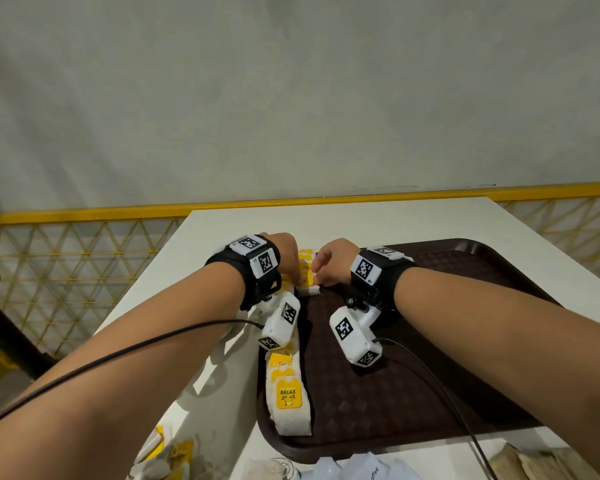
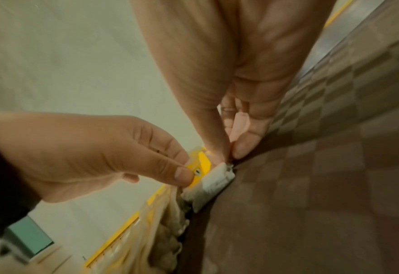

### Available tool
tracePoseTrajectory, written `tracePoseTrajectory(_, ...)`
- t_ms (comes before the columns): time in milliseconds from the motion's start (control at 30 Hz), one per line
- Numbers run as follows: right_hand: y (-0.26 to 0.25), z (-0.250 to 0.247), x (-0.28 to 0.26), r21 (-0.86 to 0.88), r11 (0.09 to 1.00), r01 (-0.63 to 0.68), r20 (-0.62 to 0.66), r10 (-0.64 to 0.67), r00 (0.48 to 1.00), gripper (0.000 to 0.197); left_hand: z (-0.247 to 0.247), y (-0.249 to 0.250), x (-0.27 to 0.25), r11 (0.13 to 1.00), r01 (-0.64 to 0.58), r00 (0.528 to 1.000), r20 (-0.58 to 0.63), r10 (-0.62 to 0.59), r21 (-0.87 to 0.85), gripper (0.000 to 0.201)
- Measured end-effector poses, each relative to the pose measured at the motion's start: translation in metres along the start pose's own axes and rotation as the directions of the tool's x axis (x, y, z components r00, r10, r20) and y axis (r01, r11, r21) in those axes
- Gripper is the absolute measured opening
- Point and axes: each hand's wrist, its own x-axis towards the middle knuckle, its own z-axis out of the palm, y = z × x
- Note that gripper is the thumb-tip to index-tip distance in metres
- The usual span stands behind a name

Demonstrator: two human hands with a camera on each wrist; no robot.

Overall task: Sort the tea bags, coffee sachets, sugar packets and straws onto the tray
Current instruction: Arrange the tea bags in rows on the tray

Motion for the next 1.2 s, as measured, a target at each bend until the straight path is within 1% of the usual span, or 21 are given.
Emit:
tracePoseTrajectory(167, 0.0, -0.002, 0.001, -0.033, 0.999, 0.002, -0.025, -0.003, 1.0, 0.021, -0.01, -0.005, -0.002, 0.992, -0.019, 0.999, -0.041, 0.014, -0.124, 0.035)
tracePoseTrajectory(300, -0.003, -0.002, 0.001, -0.087, 0.996, 0.01, -0.031, -0.012, 0.999, 0.017, -0.013, -0.007, 0.001, 0.976, -0.037, 0.999, -0.027, 0.032, -0.212, 0.028)
tracePoseTrajectory(400, -0.005, -0.002, 0.001, -0.118, 0.993, 0.003, -0.024, -0.006, 1.0, 0.018, -0.007, -0.006, 0.006, 0.979, -0.015, 1.0, -0.015, 0.012, -0.201, 0.032)
tracePoseTrajectory(500, -0.004, -0.003, 0.003, -0.1, 0.994, -0.034, -0.083, 0.026, 0.996, 0.023, -0.001, -0.006, 0.01, 0.979, 0.013, 1.0, -0.005, -0.015, -0.206, 0.036)
tracePoseTrajectory(567, -0.005, -0.002, 0.005, -0.085, 0.995, -0.045, -0.096, 0.037, 0.995, 0.021, 0.0, -0.005, 0.011, 0.983, 0.032, 0.999, -0.009, -0.034, -0.18, 0.039)
tracePoseTrajectory(667, -0.008, 0.002, 0.006, -0.082, 0.995, -0.048, -0.079, 0.042, 0.996, 0.033, 0.002, -0.006, 0.011, 0.985, 0.046, 0.999, -0.019, -0.049, -0.167, 0.042)
tracePoseTrajectory(767, -0.01, 0.007, 0.006, -0.072, 0.996, -0.045, -0.067, 0.04, 0.997, 0.037, 0.001, -0.008, 0.011, 0.982, 0.051, 0.998, -0.023, -0.057, -0.184, 0.042)
tracePoseTrajectory(833, -0.011, 0.008, 0.006, -0.049, 0.998, -0.048, -0.075, 0.044, 0.996, 0.033, -0.002, -0.011, 0.011, 0.975, 0.05, 0.998, -0.036, -0.06, -0.218, 0.041)
tracePoseTrajectory(933, -0.011, 0.005, 0.005, 0.009, 0.998, -0.069, -0.113, 0.07, 0.991, 0.021, -0.01, -0.019, 0.013, 0.947, 0.055, 0.99, -0.105, -0.092, -0.317, 0.033)
tracePoseTrajectory(1000, -0.009, 0.005, 0.004, 0.073, 0.992, -0.103, -0.11, 0.11, 0.988, 0.023, -0.014, -0.024, 0.015, 0.927, 0.065, 0.982, -0.143, -0.126, -0.368, 0.029)
tracePoseTrajectory(1100, -0.007, 0.008, 0.002, 0.185, 0.973, -0.136, -0.081, 0.153, 0.985, 0.025, -0.015, -0.023, 0.019, 0.927, 0.058, 0.982, -0.144, -0.119, -0.369, 0.028)
tracePoseTrajectory(1200, -0.008, 0.009, -0.001, 0.234, 0.958, -0.165, -0.034, 0.177, 0.984, 0.023, -0.012, -0.017, 0.022, 0.941, 0.043, 0.988, -0.127, -0.09, -0.336, 0.028)
